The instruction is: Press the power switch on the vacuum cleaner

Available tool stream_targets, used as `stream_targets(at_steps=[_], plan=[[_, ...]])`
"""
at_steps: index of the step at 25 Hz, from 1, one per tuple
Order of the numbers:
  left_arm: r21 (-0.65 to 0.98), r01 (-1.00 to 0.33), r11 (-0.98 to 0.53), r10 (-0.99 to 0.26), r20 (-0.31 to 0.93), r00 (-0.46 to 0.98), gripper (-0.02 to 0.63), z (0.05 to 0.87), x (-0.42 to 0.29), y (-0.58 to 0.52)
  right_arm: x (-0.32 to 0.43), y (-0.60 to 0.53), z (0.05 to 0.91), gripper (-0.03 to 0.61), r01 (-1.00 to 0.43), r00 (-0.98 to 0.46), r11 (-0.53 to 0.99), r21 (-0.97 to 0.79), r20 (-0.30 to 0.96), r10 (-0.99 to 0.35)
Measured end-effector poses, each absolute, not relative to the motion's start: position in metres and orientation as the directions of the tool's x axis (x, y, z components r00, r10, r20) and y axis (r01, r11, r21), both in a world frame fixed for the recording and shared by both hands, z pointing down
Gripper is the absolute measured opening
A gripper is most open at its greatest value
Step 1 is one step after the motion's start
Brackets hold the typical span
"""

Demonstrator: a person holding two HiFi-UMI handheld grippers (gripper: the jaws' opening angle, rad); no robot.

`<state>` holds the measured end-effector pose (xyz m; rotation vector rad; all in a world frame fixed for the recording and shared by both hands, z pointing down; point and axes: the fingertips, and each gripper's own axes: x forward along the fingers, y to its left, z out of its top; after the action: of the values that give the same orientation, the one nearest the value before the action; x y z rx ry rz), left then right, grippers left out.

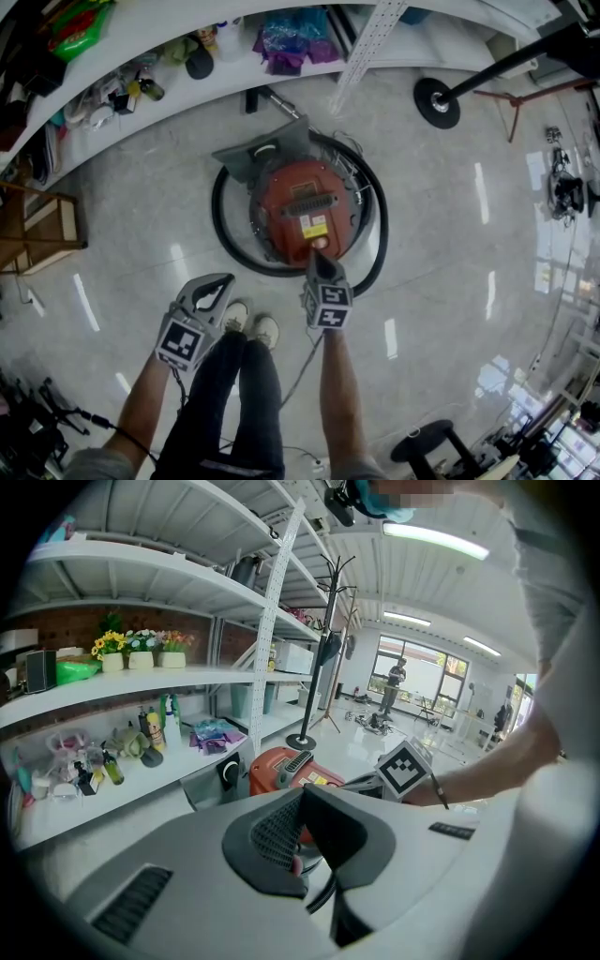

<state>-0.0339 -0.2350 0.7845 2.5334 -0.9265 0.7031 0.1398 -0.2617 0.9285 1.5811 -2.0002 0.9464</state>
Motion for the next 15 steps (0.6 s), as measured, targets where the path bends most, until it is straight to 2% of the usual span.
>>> stream_targets(at_steps=[15], plan=[[0.155,-0.672,-0.724,-0.499,0.555,0.665,0.008,0.782,-0.033,-0.235,0.137,-0.261,0.932,0.014,-0.97,-0.233,0.106,-0.217,0.728,-0.645]])
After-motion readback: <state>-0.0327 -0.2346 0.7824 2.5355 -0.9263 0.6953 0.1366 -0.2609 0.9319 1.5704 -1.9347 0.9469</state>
